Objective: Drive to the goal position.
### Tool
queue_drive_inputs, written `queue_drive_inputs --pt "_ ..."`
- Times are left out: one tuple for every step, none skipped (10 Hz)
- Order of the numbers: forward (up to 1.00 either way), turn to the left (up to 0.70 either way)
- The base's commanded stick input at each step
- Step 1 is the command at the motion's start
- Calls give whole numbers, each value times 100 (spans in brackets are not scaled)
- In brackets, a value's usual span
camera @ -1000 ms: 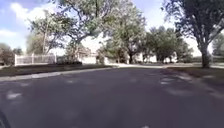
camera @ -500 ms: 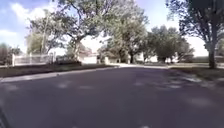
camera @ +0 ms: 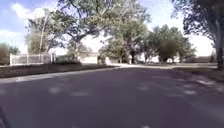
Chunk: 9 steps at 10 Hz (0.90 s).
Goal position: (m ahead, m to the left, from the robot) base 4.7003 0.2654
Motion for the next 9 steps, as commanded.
queue_drive_inputs --pt "100 -2" --pt "100 -10" --pt "100 -21" --pt "100 -25" --pt "100 -14" --pt "100 0" --pt "100 0" --pt "100 0" --pt "100 0"
